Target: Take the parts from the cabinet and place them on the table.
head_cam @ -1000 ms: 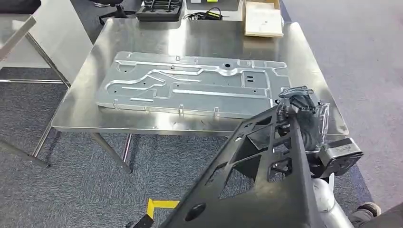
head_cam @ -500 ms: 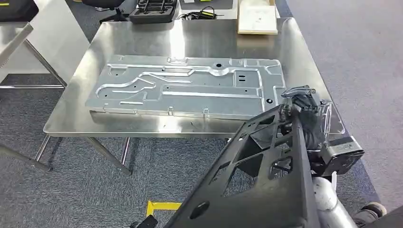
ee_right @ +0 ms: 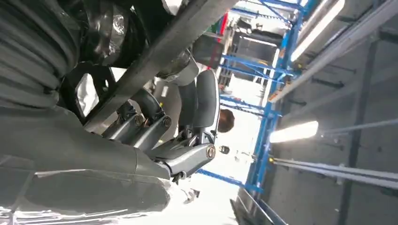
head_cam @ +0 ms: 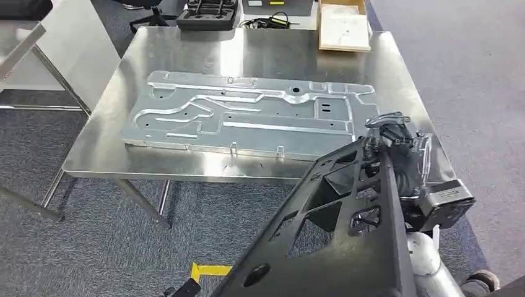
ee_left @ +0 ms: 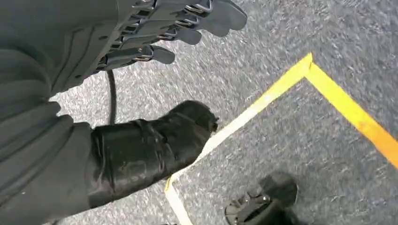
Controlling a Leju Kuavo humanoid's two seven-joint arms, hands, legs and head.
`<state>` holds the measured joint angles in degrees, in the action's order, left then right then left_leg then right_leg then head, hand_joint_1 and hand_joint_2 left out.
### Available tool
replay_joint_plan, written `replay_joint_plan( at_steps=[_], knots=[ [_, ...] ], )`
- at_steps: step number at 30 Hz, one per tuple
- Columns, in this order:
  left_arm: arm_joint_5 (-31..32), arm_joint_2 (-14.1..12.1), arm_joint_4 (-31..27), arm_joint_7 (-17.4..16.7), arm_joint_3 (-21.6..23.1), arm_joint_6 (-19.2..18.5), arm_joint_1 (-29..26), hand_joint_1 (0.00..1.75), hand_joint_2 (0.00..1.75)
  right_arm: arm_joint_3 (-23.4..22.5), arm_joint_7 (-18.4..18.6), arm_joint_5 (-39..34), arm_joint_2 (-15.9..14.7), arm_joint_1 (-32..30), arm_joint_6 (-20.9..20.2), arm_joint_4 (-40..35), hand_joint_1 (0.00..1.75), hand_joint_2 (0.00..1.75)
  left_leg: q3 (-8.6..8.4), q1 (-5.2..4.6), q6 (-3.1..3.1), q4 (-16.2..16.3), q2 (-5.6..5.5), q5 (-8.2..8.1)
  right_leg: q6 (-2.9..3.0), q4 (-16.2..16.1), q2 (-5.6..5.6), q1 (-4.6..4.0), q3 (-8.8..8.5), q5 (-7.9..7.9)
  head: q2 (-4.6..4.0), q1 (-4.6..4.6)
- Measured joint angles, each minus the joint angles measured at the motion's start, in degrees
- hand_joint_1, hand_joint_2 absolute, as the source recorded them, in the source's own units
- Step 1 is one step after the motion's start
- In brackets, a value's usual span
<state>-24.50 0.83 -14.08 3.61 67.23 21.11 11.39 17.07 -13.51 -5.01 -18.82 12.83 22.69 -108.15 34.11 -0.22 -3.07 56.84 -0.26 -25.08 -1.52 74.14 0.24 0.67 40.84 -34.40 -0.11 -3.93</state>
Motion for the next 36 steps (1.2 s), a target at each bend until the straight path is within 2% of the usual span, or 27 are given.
replay_joint_plan(
  at_steps=[1,2,3,5,6,7,10,12,15,16,17,18,20,21,22,24,25,26,27,28,30,31,32,33,34,35,36],
  knots=[
    [0.02,0.0,0.0,0.0,0.0,-0.02,-0.09,0.0,1.75,0.0,0.02,0.0,0.0,-0.15,-0.04,0.02,1.75,1.75,0.0,0.01,0.02,0.16,-0.01,-0.16,-0.15,1.78,0.0,0.02,1.22,0.13,0.0,0.02],
    [0.04,0.02,0.0,0.0,0.0,-0.02,-0.22,0.0,1.75,0.0,0.02,-0.02,-0.06,-0.17,-0.11,0.04,1.75,1.75,-0.1,0.06,0.07,0.33,-0.04,-0.38,-0.25,0.94,-0.02,0.09,1.07,1.56,0.0,0.07],
    [0.11,0.04,0.0,0.0,0.0,-0.02,-0.29,0.0,1.75,0.0,0.02,-0.02,-0.09,-0.15,-0.15,0.04,1.75,1.75,-0.23,0.13,0.2,0.6,-0.09,-0.65,-0.37,-2.4,-0.02,0.28,-0.31,4.16,0.0,0.09],
    [0.17,0.07,0.0,0.0,0.0,-0.02,-0.26,0.0,1.75,0.0,0.02,-0.09,-0.13,-0.12,-0.15,0.07,1.75,1.75,-0.49,0.25,0.71,1.53,-0.2,-1.53,-0.56,-12.39,-0.05,0.69,-4.9,9.36,0.0,0.11],
    [0.17,0.04,0.0,0.0,0.0,-0.02,-0.21,0.0,1.75,0.0,0.02,-0.11,-0.13,-0.04,-0.15,0.15,1.75,1.75,-0.19,-0.02,1.1,1.9,-0.24,-1.89,-0.48,-13.2,0.0,0.49,-5.49,7.84,0.0,0.13],
    [0.17,0.04,0.0,-0.02,0.0,-0.02,-0.11,0.0,1.75,0.0,0.04,-0.11,-0.13,-0.03,-0.2,0.13,1.75,1.75,0.2,-0.17,1.32,2.62,-0.28,-2.1,0.15,-13.78,0.14,0.46,-5.68,8.06,0.0,0.17],
    [0.31,0.04,0.0,-0.02,0.0,0.0,-0.17,0.0,1.75,-0.02,0.15,-0.15,-0.15,-0.13,-0.2,0.13,1.75,1.75,0.16,-0.17,1.84,2.28,-0.25,-2.04,0.92,-13.83,0.31,0.36,-5.49,8.09,0.0,0.11],
    [0.39,-0.02,0.0,-0.02,0.0,0.0,-0.12,0.0,1.75,-0.02,0.17,-0.15,-0.15,-0.07,-0.24,0.13,1.75,1.75,0.93,-0.02,2.61,4.45,-0.09,-3.58,1.47,-14.17,0.18,0.69,-6.13,8.03,0.0,0.02],
    [0.57,0.04,0.0,-0.02,0.0,0.0,-0.04,0.0,1.75,-0.02,0.26,-0.15,-0.15,-0.03,-0.52,0.15,1.75,1.75,7.43,0.46,3.42,16.29,-0.06,-8.15,1.99,-14.16,0.03,0.62,-6.38,7.7,0.0,-0.2],
    [0.59,0.04,0.0,-0.02,0.0,0.0,-0.1,0.0,1.75,-0.02,0.28,-0.15,-0.15,-0.04,-0.52,0.2,1.75,1.75,9.13,0.54,3.51,18.73,-0.06,-8.4,2.15,-14.12,0.04,0.56,-6.43,7.56,0.0,-0.17],
    [0.61,0.04,0.0,-0.02,0.0,0.0,-0.16,0.0,1.75,-0.02,0.33,-0.15,-0.15,-0.05,-0.55,0.22,1.75,1.75,9.45,0.57,3.47,18.49,-0.06,-7.15,2.17,-14.12,0.12,0.53,-6.6,7.44,0.0,-0.2],
    [0.63,0.02,0.0,-0.09,0.0,0.0,-0.17,0.0,1.75,-0.02,0.33,-0.15,-0.15,-0.05,-0.57,0.28,1.75,1.75,8.62,0.57,3.3,15.91,-0.06,-4.84,2.15,-14.12,0.23,0.51,-6.84,7.26,0.0,-0.22],
    [0.85,0.02,0.0,-0.15,0.0,0.0,-0.1,0.0,1.75,-0.02,0.35,-0.15,-0.15,-0.04,-0.7,0.33,1.75,1.75,4.27,0.44,2.45,6.29,-0.07,0.85,1.96,-14.14,0.38,0.4,-7.63,6.78,0.0,-0.22],
    [0.85,-0.02,0.0,-0.22,0.0,0.0,-0.04,0.0,1.75,-0.02,0.35,-0.15,-0.15,-0.05,-0.72,0.35,1.75,1.75,2.89,0.16,1.88,3.76,-0.08,0.46,1.8,-14.36,0.36,0.52,-7.84,6.61,0.0,-0.03],
    [0.87,-0.02,0.0,-0.26,0.0,0.0,0.09,0.0,1.75,-0.02,0.37,-0.15,-0.15,0.05,-0.72,0.37,1.75,1.75,2.27,-0.21,1.62,2.6,-0.09,0.32,1.41,-14.34,0.36,0.28,-7.71,6.53,0.0,-0.08],
    [0.94,-0.02,0.0,-0.31,0.0,-0.02,0.08,0.0,1.75,-0.02,0.63,-0.17,-0.15,-0.09,-0.72,0.44,1.75,1.75,2.19,-0.45,1.54,2.18,-0.17,-0.13,0.82,-14.73,0.35,0.6,-7.73,6.59,0.0,-0.09],
    [0.94,-0.02,0.0,-0.37,0.0,0.0,0.0,0.0,1.75,-0.02,0.66,-0.17,-0.15,-0.1,-0.72,0.44,1.75,1.75,2.12,-0.46,1.39,2.15,-0.17,-0.23,0.56,-15.11,0.34,0.61,-7.93,6.64,0.0,-0.15],
    [0.96,0.02,0.0,-0.42,0.0,-0.02,-0.06,0.0,1.75,-0.02,0.66,-0.17,-0.13,-0.09,-0.72,0.39,1.75,1.75,1.08,0.39,0.94,0.65,-0.08,0.19,0.03,-15.13,0.14,0.22,-8.14,6.23,0.0,-0.02],
    [1.01,0.09,0.0,-0.42,0.0,0.0,-0.05,0.0,1.75,-0.02,0.68,-0.17,-0.2,-0.09,-0.76,0.44,1.75,1.75,0.34,0.25,0.94,-0.02,-0.06,0.23,-0.11,-14.15,-0.05,0.32,-8.05,5.88,0.0,0.13],
    [1.01,0.07,0.0,-0.44,0.0,0.0,0.01,0.0,1.75,-0.04,0.68,-0.17,-0.24,0.07,-0.77,0.44,1.75,1.75,-0.01,0.27,0.65,-0.16,-0.01,0.04,-0.08,-11.46,-0.03,0.34,-6.74,4.32,0.0,0.29],
    [1.01,0.09,0.0,-0.44,0.0,-0.02,0.13,0.0,1.75,-0.04,0.68,-0.17,-0.26,-0.16,-0.79,0.46,1.75,1.75,-0.36,0.14,0.24,-0.03,-0.02,-0.42,-0.2,-2.74,-0.01,0.36,-1.77,1.01,0.0,0.39],
    [1.03,0.09,0.0,-0.44,0.0,-0.04,0.08,0.0,1.75,-0.04,0.68,-0.15,-0.26,-0.35,-0.81,0.46,1.75,1.75,-0.51,0.11,0.18,0.1,-0.03,-0.69,-0.3,0.15,-0.02,0.37,0.14,0.48,0.0,0.33],
    [1.01,0.11,0.0,-0.44,0.0,-0.04,-0.05,0.0,1.75,-0.04,0.68,-0.17,-0.26,-0.45,-0.81,0.48,1.75,1.75,-0.81,0.12,0.2,0.29,-0.05,-1.1,-0.47,0.81,-0.02,0.44,1.21,1.65,0.0,0.39],
    [1.01,0.13,0.0,-0.44,0.0,-0.04,-0.19,0.0,1.75,-0.04,0.68,-0.17,-0.26,-0.45,-0.83,0.5,1.75,1.75,-1.22,0.18,0.26,0.47,-0.09,-1.52,-0.57,-1.18,-0.05,0.53,0.65,3.84,0.0,0.37],
    [1.03,0.18,0.0,-0.44,0.0,-0.04,-0.24,0.0,1.75,-0.04,0.68,-0.17,-0.26,-0.44,-0.83,0.5,1.75,1.75,-1.64,0.23,0.35,0.68,-0.12,-1.95,-0.64,-4.45,-0.05,0.66,-0.6,6.34,0.0,0.37],
    [1.03,0.2,0.0,-0.44,0.0,-0.04,-0.23,0.0,1.75,-0.04,0.68,-0.17,-0.26,-0.43,-0.85,0.5,1.75,1.75,-2.23,0.27,0.59,1.16,-0.18,-2.71,-0.73,-10.29,-0.08,0.86,-3.0,10.05,0.0,0.42],
    [1.05,0.2,0.0,-0.44,0.0,-0.04,-0.23,0.0,1.75,-0.04,0.68,-0.17,-0.26,-0.46,-0.83,0.57,1.75,1.75,-2.1,0.27,0.97,1.46,-0.21,-3.3,-0.62,-12.19,-0.04,0.87,-3.97,9.84,0.0,0.48]
  ],
)
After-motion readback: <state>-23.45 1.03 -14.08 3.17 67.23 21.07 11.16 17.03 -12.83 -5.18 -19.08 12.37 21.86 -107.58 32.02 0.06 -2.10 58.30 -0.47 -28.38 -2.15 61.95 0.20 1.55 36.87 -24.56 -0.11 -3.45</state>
